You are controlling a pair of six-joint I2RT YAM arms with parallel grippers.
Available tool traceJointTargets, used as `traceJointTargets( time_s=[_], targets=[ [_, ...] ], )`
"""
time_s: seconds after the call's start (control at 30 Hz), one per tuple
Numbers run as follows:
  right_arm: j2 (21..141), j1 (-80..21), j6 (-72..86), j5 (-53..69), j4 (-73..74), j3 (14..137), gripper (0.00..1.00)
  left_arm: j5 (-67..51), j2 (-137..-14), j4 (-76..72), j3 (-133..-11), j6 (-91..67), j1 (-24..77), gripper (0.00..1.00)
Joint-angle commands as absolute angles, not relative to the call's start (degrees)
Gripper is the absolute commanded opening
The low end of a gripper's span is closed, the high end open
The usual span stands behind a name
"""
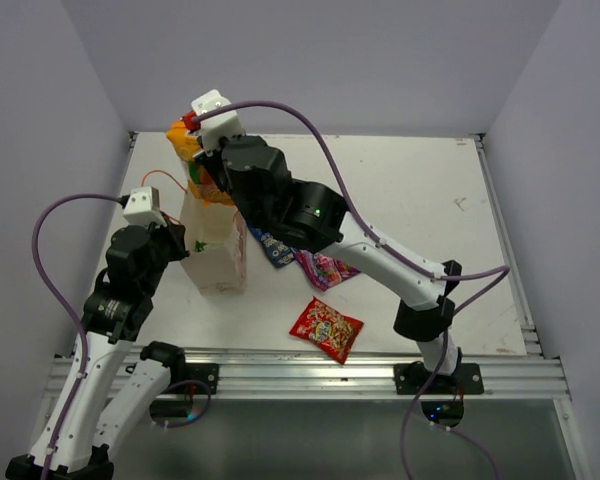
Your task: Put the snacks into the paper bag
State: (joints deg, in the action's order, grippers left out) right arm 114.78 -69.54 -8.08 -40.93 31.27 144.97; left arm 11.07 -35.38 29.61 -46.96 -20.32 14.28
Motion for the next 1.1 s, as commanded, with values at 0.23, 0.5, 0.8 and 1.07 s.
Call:
traceJointTargets(
  time_s=[0.23, 0.5, 0.8, 1.07],
  targets=[
    [116.6, -70.8, -6.1, -38.5, 26.6, 147.6, 0.00, 9.6, -34.7, 27.1, -46.4, -19.2, 14.6, 0.00],
    [120.8, -71.5, -4.6, -37.2, 26.7, 148.3, 0.00, 9.2, -34.5, 27.0, -46.4, -19.2, 14.6, 0.00],
    [125.6, -72.6, -4.3, -38.8, 20.8, 150.7, 0.00, 9.0, -34.2, 26.8, -46.4, -19.1, 14.7, 0.00],
    [127.4, -73.6, -3.3, -38.8, 15.8, 152.5, 0.00, 8.2, -33.8, 26.7, -46.2, -19.1, 14.6, 0.00]
  ],
)
